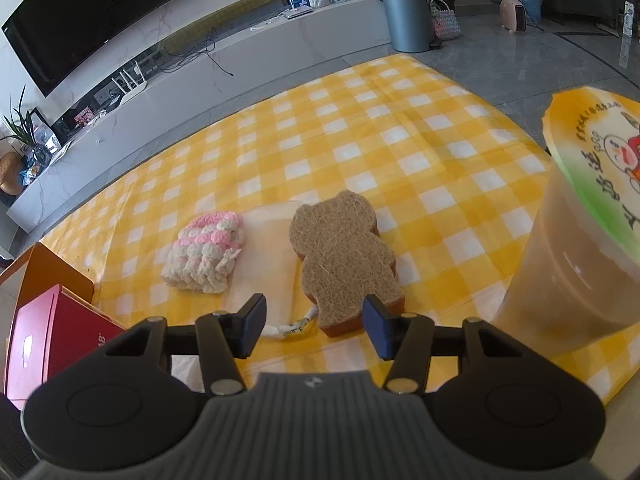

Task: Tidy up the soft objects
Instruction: 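Close the right tool on the crocheted orange while the left tool holds the bag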

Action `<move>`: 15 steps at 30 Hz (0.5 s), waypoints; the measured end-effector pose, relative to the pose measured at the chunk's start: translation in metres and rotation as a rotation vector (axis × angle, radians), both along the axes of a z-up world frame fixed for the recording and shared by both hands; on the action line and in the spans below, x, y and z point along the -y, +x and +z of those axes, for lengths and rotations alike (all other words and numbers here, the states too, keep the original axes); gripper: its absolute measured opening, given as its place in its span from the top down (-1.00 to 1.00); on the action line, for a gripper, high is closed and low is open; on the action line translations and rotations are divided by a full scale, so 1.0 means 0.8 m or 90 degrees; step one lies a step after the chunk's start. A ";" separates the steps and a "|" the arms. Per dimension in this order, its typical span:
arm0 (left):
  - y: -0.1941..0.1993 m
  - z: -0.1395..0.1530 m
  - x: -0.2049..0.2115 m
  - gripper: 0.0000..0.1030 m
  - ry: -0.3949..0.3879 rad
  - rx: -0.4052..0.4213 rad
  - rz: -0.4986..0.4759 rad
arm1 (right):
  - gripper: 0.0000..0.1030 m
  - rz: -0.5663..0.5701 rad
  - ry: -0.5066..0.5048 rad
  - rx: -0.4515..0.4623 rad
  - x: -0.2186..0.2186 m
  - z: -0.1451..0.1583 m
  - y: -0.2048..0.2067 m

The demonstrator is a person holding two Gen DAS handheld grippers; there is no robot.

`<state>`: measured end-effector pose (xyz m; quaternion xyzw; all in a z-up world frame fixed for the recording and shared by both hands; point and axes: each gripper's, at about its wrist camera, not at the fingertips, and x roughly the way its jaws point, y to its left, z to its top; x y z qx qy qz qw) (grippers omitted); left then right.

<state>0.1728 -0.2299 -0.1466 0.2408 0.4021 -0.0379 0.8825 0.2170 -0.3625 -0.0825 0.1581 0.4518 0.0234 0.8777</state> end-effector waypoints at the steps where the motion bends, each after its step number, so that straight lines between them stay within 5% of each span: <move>1: 0.000 0.002 -0.001 -0.73 -0.003 -0.001 0.004 | -0.04 0.000 0.004 -0.008 0.001 -0.003 0.000; 3: 0.003 0.006 -0.007 -0.65 -0.021 -0.010 0.012 | -0.04 -0.002 0.009 -0.021 0.003 -0.007 0.001; 7: 0.010 0.012 -0.034 0.03 -0.145 -0.056 0.045 | -0.04 -0.006 0.007 -0.023 0.004 -0.008 0.000; 8: 0.009 0.013 -0.034 0.26 -0.135 -0.051 0.051 | -0.04 -0.004 0.011 -0.021 0.004 -0.007 0.000; 10: 0.005 0.014 -0.032 0.33 -0.122 -0.041 0.051 | -0.04 0.002 0.013 -0.018 0.002 -0.006 -0.001; 13: 0.001 0.023 -0.036 0.78 -0.153 -0.023 0.064 | -0.04 0.010 0.008 -0.018 -0.001 -0.006 -0.001; 15: -0.003 0.036 -0.043 0.78 -0.185 -0.009 0.074 | -0.04 0.012 0.006 -0.017 -0.001 -0.004 -0.002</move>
